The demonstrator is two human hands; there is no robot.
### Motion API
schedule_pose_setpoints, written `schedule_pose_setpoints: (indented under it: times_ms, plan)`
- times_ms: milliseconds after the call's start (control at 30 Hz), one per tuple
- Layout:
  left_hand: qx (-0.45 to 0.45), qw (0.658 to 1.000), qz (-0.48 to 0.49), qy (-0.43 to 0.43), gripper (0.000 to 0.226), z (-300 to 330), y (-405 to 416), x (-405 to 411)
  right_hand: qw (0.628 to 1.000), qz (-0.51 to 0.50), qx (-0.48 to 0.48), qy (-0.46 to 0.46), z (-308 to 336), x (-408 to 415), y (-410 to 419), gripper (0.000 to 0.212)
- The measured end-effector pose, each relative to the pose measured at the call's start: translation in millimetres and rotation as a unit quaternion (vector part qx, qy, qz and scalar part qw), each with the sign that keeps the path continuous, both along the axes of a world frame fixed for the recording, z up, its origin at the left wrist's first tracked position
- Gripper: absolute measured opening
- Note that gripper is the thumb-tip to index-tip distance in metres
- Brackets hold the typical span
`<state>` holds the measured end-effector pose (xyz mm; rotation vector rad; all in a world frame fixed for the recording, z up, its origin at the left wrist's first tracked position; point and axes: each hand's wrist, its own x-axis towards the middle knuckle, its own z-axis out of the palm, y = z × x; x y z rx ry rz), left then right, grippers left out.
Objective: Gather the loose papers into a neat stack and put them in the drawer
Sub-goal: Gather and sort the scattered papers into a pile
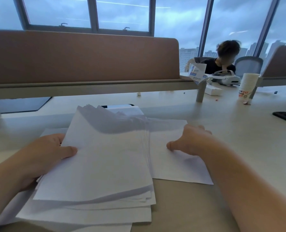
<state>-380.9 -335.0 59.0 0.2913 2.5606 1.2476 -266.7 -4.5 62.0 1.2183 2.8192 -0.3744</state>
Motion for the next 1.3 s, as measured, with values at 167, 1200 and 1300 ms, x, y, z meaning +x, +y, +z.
schedule_pose_setpoints:
  times_ms: [167,1200,1300]
  plan:
    - [0.028,0.999,0.006,-0.022,0.017,-2,-2,0,0.997,-0.002,-0.035,0.064,8,3,-5,0.096]
    - [0.075,0.996,0.004,-0.045,0.016,-4,-3,4,0.918,-0.006,-0.323,0.230,6,4,9,0.016]
    - [0.088,0.995,0.014,-0.046,0.015,-4,-3,2,0.921,0.001,-0.302,0.248,7,4,8,0.023]
